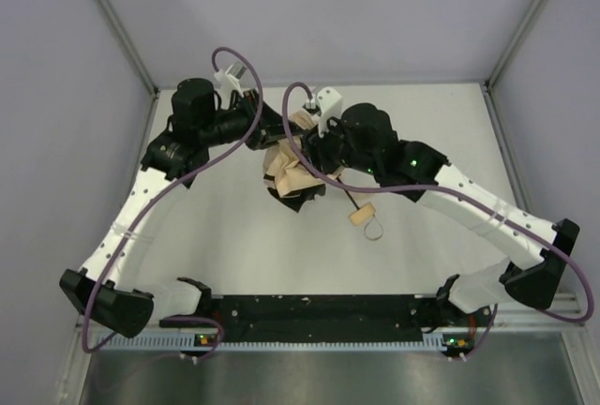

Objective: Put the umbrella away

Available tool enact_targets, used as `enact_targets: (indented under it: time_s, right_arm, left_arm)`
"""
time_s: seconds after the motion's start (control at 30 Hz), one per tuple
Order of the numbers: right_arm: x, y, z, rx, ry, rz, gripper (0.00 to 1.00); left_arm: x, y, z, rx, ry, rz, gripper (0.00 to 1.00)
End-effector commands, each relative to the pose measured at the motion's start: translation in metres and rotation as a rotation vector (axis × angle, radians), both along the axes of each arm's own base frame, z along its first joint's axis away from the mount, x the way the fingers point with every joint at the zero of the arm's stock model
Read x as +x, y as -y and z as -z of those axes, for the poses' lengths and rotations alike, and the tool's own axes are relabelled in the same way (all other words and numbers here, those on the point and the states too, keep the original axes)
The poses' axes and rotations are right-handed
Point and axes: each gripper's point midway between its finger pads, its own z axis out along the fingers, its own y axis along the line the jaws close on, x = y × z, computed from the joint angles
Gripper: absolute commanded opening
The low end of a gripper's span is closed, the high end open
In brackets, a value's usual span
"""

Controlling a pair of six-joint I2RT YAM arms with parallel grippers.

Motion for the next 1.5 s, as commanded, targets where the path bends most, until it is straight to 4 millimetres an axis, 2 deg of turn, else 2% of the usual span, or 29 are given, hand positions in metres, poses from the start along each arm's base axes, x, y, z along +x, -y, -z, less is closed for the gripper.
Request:
enact_targets:
  time_s: [0.0, 0.07, 0.13, 0.27, 0.4, 0.5, 0.57, 0.7, 0.8, 0.9, 1.0, 1.07, 1.13, 1.17, 1.2, 1.27, 1.4, 1.47]
  right_arm:
    - [-0.064, -0.038, -0.008, 0.169, -0.154, -0.281, 0.0]
    - [-0.067, -0.038, -0.014, 0.214, -0.168, -0.278, 0.0]
    - [-0.066, -0.038, -0.018, 0.251, -0.184, -0.268, 0.0]
    - [-0.064, -0.035, -0.021, 0.302, -0.235, -0.246, 0.0]
    - [-0.059, -0.031, -0.024, 0.351, -0.288, -0.212, 0.0]
    - [-0.056, -0.027, -0.031, 0.39, -0.3, -0.2, 0.0]
    - [-0.051, -0.024, -0.033, 0.403, -0.306, -0.187, 0.0]
    - [-0.043, -0.015, -0.03, 0.421, -0.326, -0.155, 0.0]
    - [-0.037, -0.01, -0.03, 0.451, -0.354, -0.127, 0.0]
    - [-0.035, -0.007, -0.039, 0.485, -0.365, -0.12, 0.0]
    - [-0.036, -0.009, -0.055, 0.516, -0.359, -0.139, 0.0]
    - [-0.037, -0.006, -0.066, 0.535, -0.345, -0.149, 0.0]
    - [-0.037, 0.0, -0.077, 0.555, -0.329, -0.155, 0.0]
    - [-0.038, 0.005, -0.082, 0.566, -0.327, -0.16, 0.0]
    - [-0.039, 0.01, -0.086, 0.574, -0.317, -0.16, 0.0]
    - [-0.042, 0.02, -0.094, 0.591, -0.301, -0.169, 0.0]
    - [-0.051, 0.038, -0.101, 0.629, -0.318, -0.191, 0.0]
    - [-0.056, 0.043, -0.103, 0.652, -0.331, -0.21, 0.0]
  left_arm:
    - [-0.012, -0.002, -0.08, -0.074, 0.286, 0.006, 0.37]
    - [-0.012, -0.004, -0.08, -0.065, 0.307, -0.005, 0.65]
    - [-0.011, -0.008, -0.077, -0.034, 0.314, -0.021, 0.81]
    - [-0.012, -0.021, -0.071, 0.053, 0.35, -0.083, 0.85]
    - [-0.012, -0.04, -0.051, 0.167, 0.336, -0.168, 0.82]
    - [-0.018, -0.05, -0.042, 0.192, 0.34, -0.2, 0.79]
    - [-0.023, -0.053, -0.037, 0.191, 0.333, -0.206, 0.83]
    - [-0.032, -0.053, -0.022, 0.193, 0.287, -0.185, 0.88]
    - [-0.041, -0.05, -0.002, 0.192, 0.231, -0.148, 0.89]
    - [-0.049, -0.044, 0.015, 0.197, 0.199, -0.115, 0.93]
    - [-0.054, -0.025, 0.035, 0.232, 0.146, -0.048, 0.98]
    - [-0.055, -0.013, 0.046, 0.274, 0.114, 0.004, 0.88]
    - [-0.054, -0.016, 0.07, 0.37, 0.031, 0.002, 0.66]
    - [-0.051, -0.022, 0.083, 0.422, -0.007, -0.013, 0.5]
    - [-0.051, -0.028, 0.092, 0.46, -0.032, -0.026, 0.43]
    - [-0.052, -0.036, 0.098, 0.476, -0.04, -0.035, 0.37]
    - [-0.052, -0.043, 0.086, 0.44, 0.043, -0.059, 0.29]
    - [-0.053, -0.047, 0.087, 0.448, 0.044, -0.063, 0.27]
